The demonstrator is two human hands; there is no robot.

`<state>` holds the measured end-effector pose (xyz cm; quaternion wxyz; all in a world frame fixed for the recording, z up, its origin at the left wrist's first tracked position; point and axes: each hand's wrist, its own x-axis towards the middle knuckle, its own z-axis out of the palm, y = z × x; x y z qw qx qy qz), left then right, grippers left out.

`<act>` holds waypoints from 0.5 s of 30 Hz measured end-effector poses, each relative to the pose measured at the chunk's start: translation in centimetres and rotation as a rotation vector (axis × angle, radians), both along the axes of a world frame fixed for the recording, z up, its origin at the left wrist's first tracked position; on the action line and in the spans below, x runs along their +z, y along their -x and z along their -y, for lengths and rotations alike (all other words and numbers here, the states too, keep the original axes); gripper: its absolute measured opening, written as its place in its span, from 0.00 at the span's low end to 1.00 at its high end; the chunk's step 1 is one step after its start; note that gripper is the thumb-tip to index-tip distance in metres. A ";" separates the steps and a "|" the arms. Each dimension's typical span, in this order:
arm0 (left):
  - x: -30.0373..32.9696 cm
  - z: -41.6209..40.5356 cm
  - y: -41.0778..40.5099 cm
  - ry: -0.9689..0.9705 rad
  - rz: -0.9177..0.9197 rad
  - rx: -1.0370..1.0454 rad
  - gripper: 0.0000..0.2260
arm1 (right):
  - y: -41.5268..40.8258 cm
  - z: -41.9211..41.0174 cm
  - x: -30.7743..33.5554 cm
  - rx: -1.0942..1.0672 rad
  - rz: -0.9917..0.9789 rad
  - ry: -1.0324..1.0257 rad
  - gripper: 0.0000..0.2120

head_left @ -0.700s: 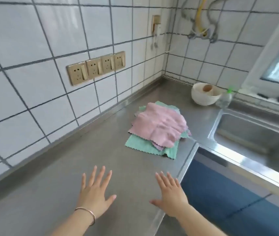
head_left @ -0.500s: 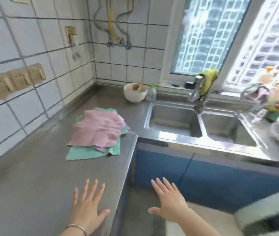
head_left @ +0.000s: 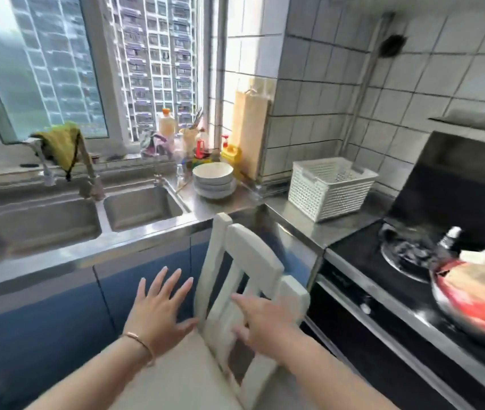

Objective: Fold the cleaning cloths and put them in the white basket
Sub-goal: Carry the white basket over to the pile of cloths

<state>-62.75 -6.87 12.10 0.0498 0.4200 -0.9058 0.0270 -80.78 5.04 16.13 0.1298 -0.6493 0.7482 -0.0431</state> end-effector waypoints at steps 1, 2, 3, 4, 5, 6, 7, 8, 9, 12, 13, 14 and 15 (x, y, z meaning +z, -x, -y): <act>1.3 -0.3 3.0 -0.047 -0.053 -0.003 0.34 | 2.1 -0.9 1.4 -0.013 0.015 0.056 0.26; 2.7 -0.6 6.0 -0.105 -0.058 -0.002 0.33 | 4.3 -1.6 2.6 -0.025 0.016 0.088 0.24; 3.9 -0.8 9.4 -0.131 -0.078 -0.013 0.33 | 6.7 -2.3 3.6 -0.039 0.007 0.090 0.23; 5.1 -0.9 11.9 -0.124 -0.117 -0.029 0.32 | 8.6 -2.7 4.5 -0.050 -0.007 0.087 0.23; 6.2 -1.1 14.3 -0.112 -0.141 -0.051 0.31 | 10.6 -3.0 5.1 -0.068 -0.023 0.079 0.22; 7.1 -1.2 17.0 -0.095 -0.149 -0.081 0.31 | 12.9 -3.3 5.8 -0.091 -0.037 0.088 0.21; 7.9 -1.0 19.3 -0.080 -0.145 -0.107 0.30 | 14.8 -3.2 6.2 -0.114 -0.040 0.097 0.21; 8.6 -0.7 21.6 -0.068 -0.145 -0.131 0.30 | 16.9 -3.0 6.6 -0.140 -0.042 0.107 0.21; 9.4 -0.3 24.2 -0.063 -0.148 -0.151 0.30 | 19.2 -2.5 6.8 -0.164 -0.047 0.115 0.22; 10.6 1.7 30.8 -0.032 -0.109 -0.188 0.29 | 25.3 0.1 7.0 -0.219 -0.062 0.135 0.21; 10.9 2.8 32.9 -0.024 -0.099 -0.190 0.29 | 27.4 1.2 6.9 -0.239 -0.065 0.148 0.21; 11.0 3.9 35.1 -0.024 -0.101 -0.189 0.29 | 29.5 2.4 6.8 -0.256 -0.069 0.161 0.21; 11.1 5.1 36.9 -0.029 -0.107 -0.183 0.29 | 31.3 3.6 6.8 -0.270 -0.075 0.170 0.21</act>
